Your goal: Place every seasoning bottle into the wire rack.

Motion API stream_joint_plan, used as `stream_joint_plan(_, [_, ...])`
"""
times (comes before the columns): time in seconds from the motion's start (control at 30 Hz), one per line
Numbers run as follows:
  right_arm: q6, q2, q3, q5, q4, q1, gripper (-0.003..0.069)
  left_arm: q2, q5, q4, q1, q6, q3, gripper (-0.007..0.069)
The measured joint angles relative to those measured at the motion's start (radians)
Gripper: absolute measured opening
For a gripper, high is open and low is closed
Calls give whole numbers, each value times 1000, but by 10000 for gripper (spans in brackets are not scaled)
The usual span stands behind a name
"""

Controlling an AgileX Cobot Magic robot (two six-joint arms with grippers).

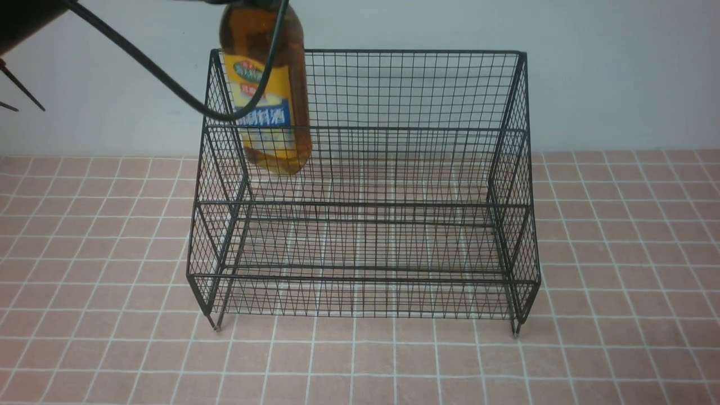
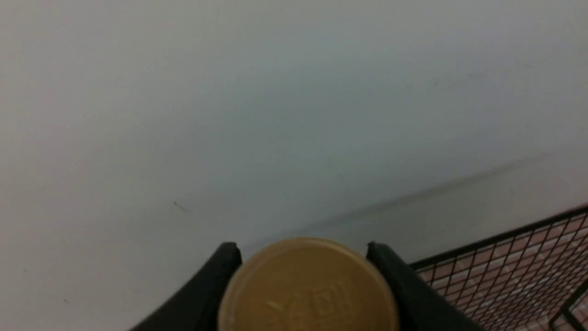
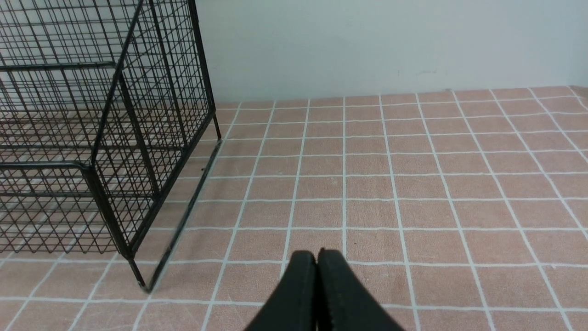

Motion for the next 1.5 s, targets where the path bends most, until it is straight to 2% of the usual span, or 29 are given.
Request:
stream_joint_plan(0.3, [0, 0, 0, 0, 0, 0, -12, 75, 141, 22, 2, -11, -11, 304])
stream_joint_plan(0.83, [0, 0, 0, 0, 0, 0, -12, 88, 94, -29, 1, -93, -13, 304])
stream_joint_plan(1.03, [0, 0, 0, 0, 0, 0, -12, 29, 19, -14, 2, -94, -23, 405])
stream_joint_plan(1.17, [0, 0, 0, 0, 0, 0, -12, -43, 70, 36, 10, -96, -26, 414])
stream_joint_plan(1.3, [0, 0, 0, 0, 0, 0, -12, -117, 217, 59, 11, -114, -28, 316])
stream_joint_plan(1.4, [0, 0, 0, 0, 0, 0, -12, -165, 361, 55, 11, -123, -29, 122])
stream_joint_plan(1.47, [0, 0, 0, 0, 0, 0, -12, -182, 455, 54, 11, -121, -29, 28])
stream_joint_plan(1.5, [0, 0, 0, 0, 0, 0, -12, -190, 481, 53, 11, -120, -24, 12])
